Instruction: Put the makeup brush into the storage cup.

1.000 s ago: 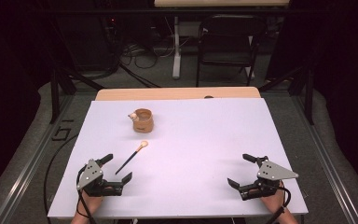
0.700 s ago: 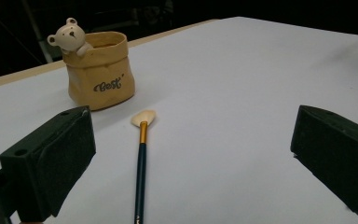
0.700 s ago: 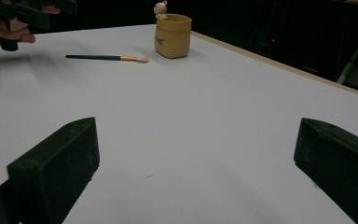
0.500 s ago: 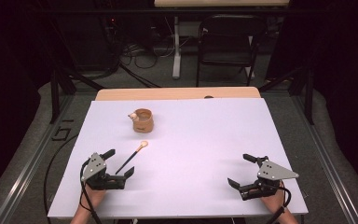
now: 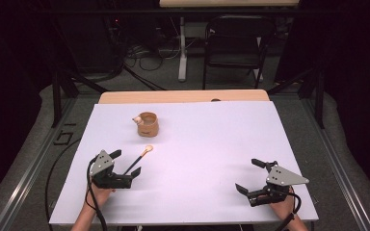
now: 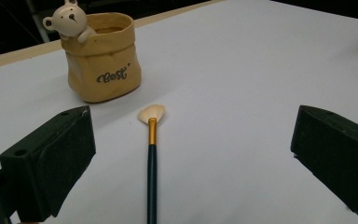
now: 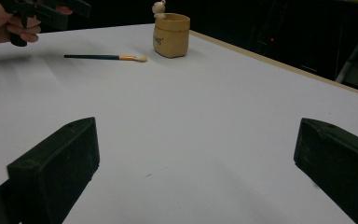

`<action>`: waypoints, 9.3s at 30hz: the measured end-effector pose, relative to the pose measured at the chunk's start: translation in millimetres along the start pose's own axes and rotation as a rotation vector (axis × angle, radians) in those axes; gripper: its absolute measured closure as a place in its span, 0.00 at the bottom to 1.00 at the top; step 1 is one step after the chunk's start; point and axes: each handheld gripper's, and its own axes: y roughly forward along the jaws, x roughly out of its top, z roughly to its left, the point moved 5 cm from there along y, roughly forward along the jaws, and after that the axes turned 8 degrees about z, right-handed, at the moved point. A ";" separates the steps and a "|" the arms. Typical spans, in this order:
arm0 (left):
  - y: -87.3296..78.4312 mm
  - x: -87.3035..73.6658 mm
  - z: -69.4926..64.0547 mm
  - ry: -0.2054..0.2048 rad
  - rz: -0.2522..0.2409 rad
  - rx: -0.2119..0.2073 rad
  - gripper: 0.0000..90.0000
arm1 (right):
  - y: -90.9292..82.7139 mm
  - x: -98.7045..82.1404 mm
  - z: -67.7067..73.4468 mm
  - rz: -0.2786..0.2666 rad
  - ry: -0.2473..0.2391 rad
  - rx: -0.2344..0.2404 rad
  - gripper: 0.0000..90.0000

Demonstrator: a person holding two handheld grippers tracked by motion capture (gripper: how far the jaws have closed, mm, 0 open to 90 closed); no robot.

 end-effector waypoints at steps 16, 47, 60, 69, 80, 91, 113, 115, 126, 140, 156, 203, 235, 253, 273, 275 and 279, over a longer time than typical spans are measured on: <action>11.5 11.6 16.8 -0.041 0.092 0.013 0.00 | -0.1 -0.5 -0.5 0.001 -0.001 0.001 0.00; 31.9 27.3 38.1 -0.062 0.531 0.008 0.00 | -0.9 -1.2 -1.2 0.008 0.003 -0.001 0.00; 47.0 32.9 39.4 -0.051 0.693 0.033 0.02 | -1.0 -1.3 -1.3 0.010 0.002 -0.001 0.00; 50.6 39.7 39.6 -0.045 0.753 0.055 0.07 | -1.4 -1.5 -1.4 0.012 0.000 -0.003 0.00; 55.8 44.0 34.6 -0.011 0.839 0.053 0.19 | -1.4 -1.9 -1.8 0.016 -0.001 -0.005 0.00; 62.5 41.9 32.3 0.000 0.883 0.037 0.41 | -1.6 -2.1 -2.0 0.018 -0.002 -0.006 0.00; 76.7 34.1 32.9 -0.015 0.961 0.001 0.80 | -1.7 -2.4 -2.2 0.022 0.000 -0.005 0.00; 77.7 33.4 32.8 -0.013 0.967 -0.001 0.82 | -1.6 -2.4 -2.1 0.023 0.001 -0.005 0.00; 81.4 31.8 30.2 0.000 0.995 0.003 0.88 | -1.1 -2.5 -2.4 0.018 0.001 -0.004 0.00; 80.9 31.0 28.5 0.001 0.985 0.006 0.92 | -1.9 -2.6 -1.9 0.023 0.001 -0.005 0.00; 69.8 36.0 27.9 0.022 0.935 -0.009 0.92 | -1.3 -2.7 -2.4 0.021 0.003 -0.006 0.00; 31.4 88.6 28.1 0.086 0.560 0.015 0.93 | -2.0 -3.1 -2.0 0.026 0.005 -0.010 0.00; 37.0 101.0 31.9 0.020 0.289 0.101 0.93 | -3.1 -3.1 -3.3 0.017 0.005 -0.012 0.00; 42.5 105.9 32.3 -0.011 0.193 0.120 0.93 | -3.3 -3.1 -3.4 0.017 0.005 -0.013 0.00; 50.8 112.1 35.9 -0.056 0.100 0.160 0.93 | -3.2 -3.2 -3.4 0.018 0.004 -0.012 0.00; 53.2 113.1 36.6 -0.057 0.100 0.159 0.93 | -3.2 -3.1 -3.4 0.017 0.004 -0.011 0.00; 55.8 115.2 37.3 -0.063 0.091 0.161 0.93 | -3.6 -3.2 -3.6 0.017 0.005 -0.012 0.00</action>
